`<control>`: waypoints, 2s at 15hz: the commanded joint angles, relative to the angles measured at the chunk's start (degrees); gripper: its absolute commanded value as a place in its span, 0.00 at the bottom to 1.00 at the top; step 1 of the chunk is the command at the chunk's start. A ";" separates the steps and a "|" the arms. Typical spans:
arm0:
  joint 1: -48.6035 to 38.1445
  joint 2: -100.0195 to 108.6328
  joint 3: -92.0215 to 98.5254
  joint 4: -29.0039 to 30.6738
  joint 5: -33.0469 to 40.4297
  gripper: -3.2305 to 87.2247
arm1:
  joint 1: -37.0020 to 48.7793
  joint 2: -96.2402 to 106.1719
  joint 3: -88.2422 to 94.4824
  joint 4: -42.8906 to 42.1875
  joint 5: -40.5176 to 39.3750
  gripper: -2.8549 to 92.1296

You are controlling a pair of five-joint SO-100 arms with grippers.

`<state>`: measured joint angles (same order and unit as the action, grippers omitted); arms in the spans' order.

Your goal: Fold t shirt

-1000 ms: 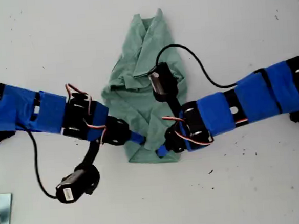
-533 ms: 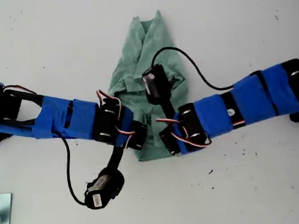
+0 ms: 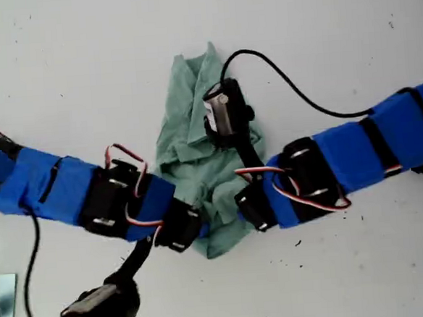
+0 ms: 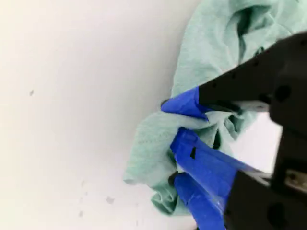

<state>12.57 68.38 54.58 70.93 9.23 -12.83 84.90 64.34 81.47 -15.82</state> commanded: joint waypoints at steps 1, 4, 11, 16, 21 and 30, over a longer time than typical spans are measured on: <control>6.59 9.14 -0.79 -3.96 -1.67 0.03 | -4.04 8.35 -0.35 0.44 1.93 0.04; 5.01 8.26 0.70 -3.60 -2.46 0.03 | -0.26 8.61 1.93 -1.85 -2.11 0.04; -21.80 23.55 12.83 5.54 8.44 0.03 | 27.07 -0.26 -8.79 -14.15 -28.30 0.05; -30.59 49.92 38.67 0.62 6.59 0.39 | 36.91 17.84 -0.70 -10.28 -31.03 0.34; -40.17 86.22 71.63 -1.76 7.56 0.37 | 55.28 53.79 23.99 -0.62 -31.64 0.26; -18.81 138.16 127.71 -9.67 -15.29 0.23 | 38.23 116.19 111.71 -6.24 4.13 0.19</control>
<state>-5.27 204.17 180.44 59.94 -4.22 26.54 198.63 168.66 75.41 -17.14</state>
